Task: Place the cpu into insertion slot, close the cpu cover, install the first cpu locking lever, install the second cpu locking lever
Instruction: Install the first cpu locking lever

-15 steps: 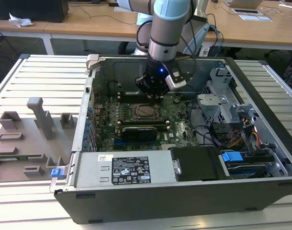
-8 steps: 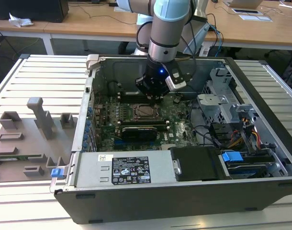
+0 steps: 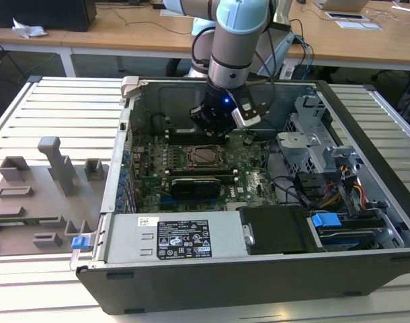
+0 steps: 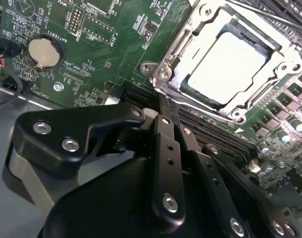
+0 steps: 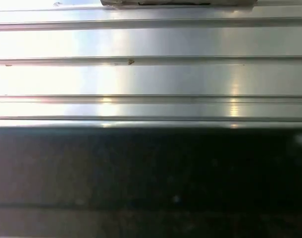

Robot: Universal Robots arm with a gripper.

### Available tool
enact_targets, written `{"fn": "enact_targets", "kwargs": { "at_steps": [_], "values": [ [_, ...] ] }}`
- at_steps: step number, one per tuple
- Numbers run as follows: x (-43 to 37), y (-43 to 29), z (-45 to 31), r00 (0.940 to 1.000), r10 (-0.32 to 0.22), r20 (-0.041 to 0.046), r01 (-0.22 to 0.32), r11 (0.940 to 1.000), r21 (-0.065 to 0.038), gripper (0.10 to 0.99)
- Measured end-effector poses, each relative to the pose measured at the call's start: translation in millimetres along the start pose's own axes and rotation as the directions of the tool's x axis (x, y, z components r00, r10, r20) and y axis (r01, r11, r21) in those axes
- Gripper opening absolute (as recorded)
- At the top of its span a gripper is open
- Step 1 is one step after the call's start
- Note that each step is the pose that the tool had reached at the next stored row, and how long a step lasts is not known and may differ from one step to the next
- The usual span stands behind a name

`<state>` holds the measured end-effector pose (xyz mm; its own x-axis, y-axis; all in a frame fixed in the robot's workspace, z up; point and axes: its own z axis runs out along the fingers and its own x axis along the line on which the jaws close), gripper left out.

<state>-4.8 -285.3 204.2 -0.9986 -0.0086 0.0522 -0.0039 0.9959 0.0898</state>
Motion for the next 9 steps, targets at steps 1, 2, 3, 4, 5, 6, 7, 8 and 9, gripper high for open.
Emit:
{"fn": "enact_targets", "kwargs": {
  "at_steps": [1, 2, 3, 4, 5, 6, 7, 8, 9],
  "values": [
    [0.1, 0.2, -2.5, 1.0, 0.0, 0.0001, 0.0, 1.0, 0.001, 0.106],
    [0.3, 0.3, -3.6, 1.0, 0.0, 0.0003, 0.0, 1.0, 0.006, 0.106],
    [0.5, 0.3, -4.1, 1.0, 0.001, 0.0007, -0.001, 0.9998, 0.02, 0.106],
    [1.0, 0.1, -4.6, 1.0, 0.002, 0.0006, -0.002, 0.9991, 0.043, 0.106],
    [1.3, -0.3, -4.6, 1.0, 0.003, 0.0007, -0.003, 0.998, 0.063, 0.106],
    [1.6, -1.2, -4.6, 1.0, 0.004, 0.0008, -0.004, 0.9964, 0.084, 0.106],
    [1.7, -2.6, -4.8, 1.0, 0.004, 0.0006, -0.004, 0.9958, 0.092, 0.106],
    [2.3, -7.6, -5.2, 1.0, 0.004, 0.0007, -0.004, 0.9954, 0.095, 0.106],
    [3.3, -14.9, -5.8, 1.0, 0.004, 0.0007, -0.004, 0.9954, 0.096, 0.106]
  ]
}}
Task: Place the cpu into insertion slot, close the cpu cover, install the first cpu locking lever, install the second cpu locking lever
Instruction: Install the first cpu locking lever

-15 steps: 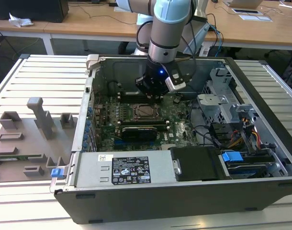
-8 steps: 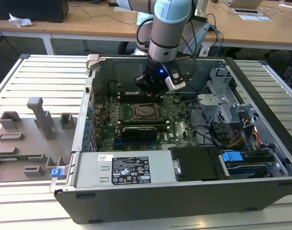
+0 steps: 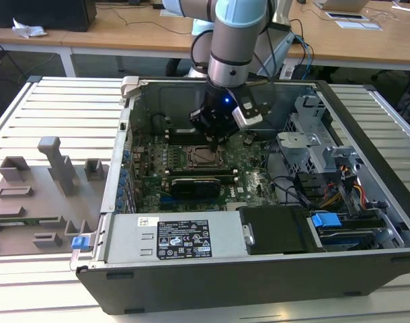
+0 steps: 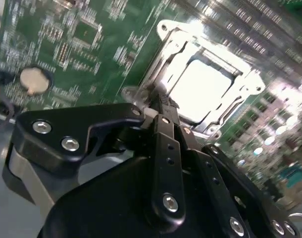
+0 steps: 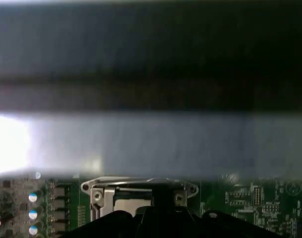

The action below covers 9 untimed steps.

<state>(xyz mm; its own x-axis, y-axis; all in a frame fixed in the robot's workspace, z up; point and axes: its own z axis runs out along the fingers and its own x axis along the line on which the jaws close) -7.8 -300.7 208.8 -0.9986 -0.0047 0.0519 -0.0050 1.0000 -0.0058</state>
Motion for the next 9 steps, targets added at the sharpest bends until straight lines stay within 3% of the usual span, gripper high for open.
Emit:
{"fn": "enact_targets", "kwargs": {
  "at_steps": [3, 5, 9],
  "values": [
    [1.5, -11.4, 0.2, 1.0, 0.0, 0.0, 0.0, 1.0, 0.0, 0.106],
    [1.6, -13.7, -0.8, 1.0, 0.0, 0.0, 0.0, 1.0, 0.0, 0.106],
    [2.6, -13.8, -19.7, 1.0, 0.0, 0.0, 0.0, 1.0, 0.0, 0.106]
  ]
}}
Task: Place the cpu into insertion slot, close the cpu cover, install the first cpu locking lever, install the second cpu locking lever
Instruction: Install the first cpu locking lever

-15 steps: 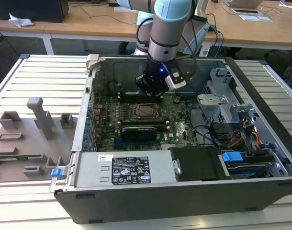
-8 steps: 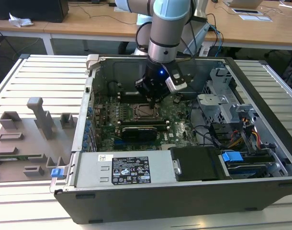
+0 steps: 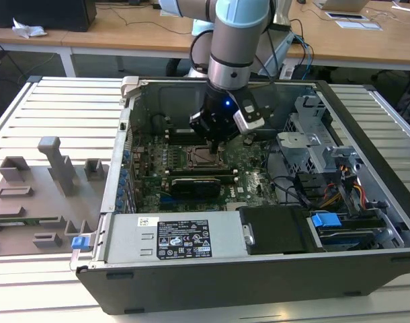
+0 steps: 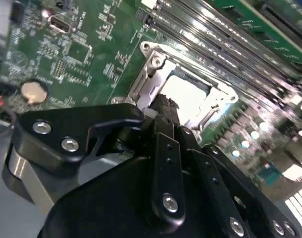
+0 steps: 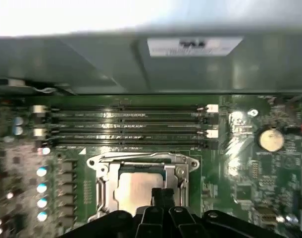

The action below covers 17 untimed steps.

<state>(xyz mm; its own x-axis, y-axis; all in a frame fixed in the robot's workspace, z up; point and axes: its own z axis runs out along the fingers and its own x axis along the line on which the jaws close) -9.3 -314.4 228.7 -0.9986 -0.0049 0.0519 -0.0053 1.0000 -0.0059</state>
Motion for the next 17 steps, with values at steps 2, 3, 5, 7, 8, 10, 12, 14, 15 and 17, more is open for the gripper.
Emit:
{"fn": "enact_targets", "kwargs": {
  "at_steps": [2, 3, 5, 7, 8, 10, 12, 14, 15, 17],
  "values": [
    [0.6, 0.0, -11.9, 1.0, 0.0, 0.0, 0.0, 1.0, 0.0, 0.106],
    [0.8, -0.1, -16.4, 1.0, 0.0, 0.0, 0.0, 1.0, 0.0, 0.106],
    [1.3, -0.1, -25.1, 1.0, 0.0, 0.0, 0.0, 1.0, 0.001, 0.106],
    [1.6, -0.2, -31.6, 1.0, 0.0, 0.0, 0.0, 1.0, 0.001, 0.106],
    [1.8, -0.2, -34.3, 1.0, 0.0, 0.0, 0.0, 1.0, 0.001, 0.106],
    [2.1, -0.2, -40.1, 1.0, 0.0, 0.0001, 0.0, 1.0, 0.001, 0.106],
    [2.2, -0.2, -43.5, 1.0, 0.0, 0.0, 0.0, 1.0, 0.001, 0.106],
    [2.2, -0.2, -43.7, 1.0, 0.0, 0.0001, 0.0, 1.0, 0.0, 0.106],
    [2.2, -0.2, -43.8, 1.0, 0.0, 0.0001, 0.0, 1.0, 0.0, 0.106],
    [2.3, -0.2, -44.0, 1.0, 0.0, 0.0, 0.0, 1.0, 0.001, 0.106]
  ]
}}
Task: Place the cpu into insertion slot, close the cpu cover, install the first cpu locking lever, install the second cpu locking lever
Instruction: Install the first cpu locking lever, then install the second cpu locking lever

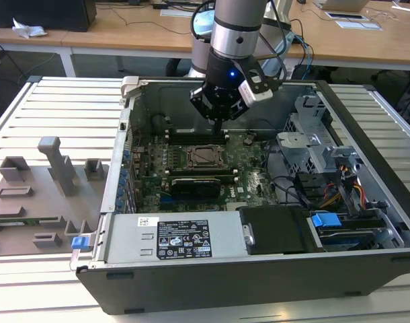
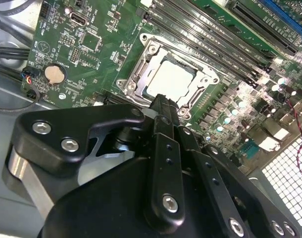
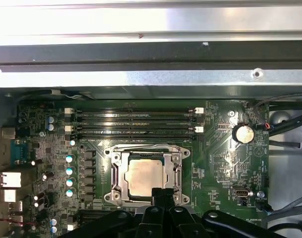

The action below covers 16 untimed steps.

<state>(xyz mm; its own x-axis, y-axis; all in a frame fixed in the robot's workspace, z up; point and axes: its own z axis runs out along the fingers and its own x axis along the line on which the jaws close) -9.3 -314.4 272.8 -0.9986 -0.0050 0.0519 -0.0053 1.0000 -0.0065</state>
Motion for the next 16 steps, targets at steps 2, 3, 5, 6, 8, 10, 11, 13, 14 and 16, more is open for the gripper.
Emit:
{"fn": "enact_targets", "kwargs": {
  "at_steps": [2, 3, 5, 6, 8, 10, 11, 13, 14, 16],
  "values": [
    [0.0, 0.0, 0.0, 1.0, 0.0, 0.0, 0.0, 1.0, 0.0, 0.106],
    [0.0, 0.0, -0.1, 1.0, 0.0, 0.0, 0.0, 1.0, 0.0, 0.106],
    [0.0, 0.0, -0.1, 1.0, 0.0, 0.0, 0.0, 1.0, 0.0, 0.106],
    [0.0, 0.0, -0.2, 1.0, 0.0, 0.0, 0.0, 1.0, 0.0, 0.106],
    [0.1, -0.4, -0.2, 1.0, 0.0, 0.0, 0.0, 1.0, 0.0, 0.106],
    [0.2, -1.0, -0.1, 1.0, 0.0, 0.0, 0.0, 1.0, 0.0, 0.106],
    [0.2, -1.4, 0.0, 1.0, 0.0, 0.0, 0.0, 1.0, 0.0, 0.106],
    [0.6, -3.7, 0.5, 1.0, 0.0, 0.0, 0.0, 1.0, 0.0, 0.106],
    [0.7, -4.5, 0.7, 1.0, 0.0, 0.0, 0.0, 1.0, 0.0, 0.106],
    [0.9, -6.1, 1.2, 1.0, 0.0, 0.0, 0.0, 1.0, 0.0, 0.106]
  ]
}}
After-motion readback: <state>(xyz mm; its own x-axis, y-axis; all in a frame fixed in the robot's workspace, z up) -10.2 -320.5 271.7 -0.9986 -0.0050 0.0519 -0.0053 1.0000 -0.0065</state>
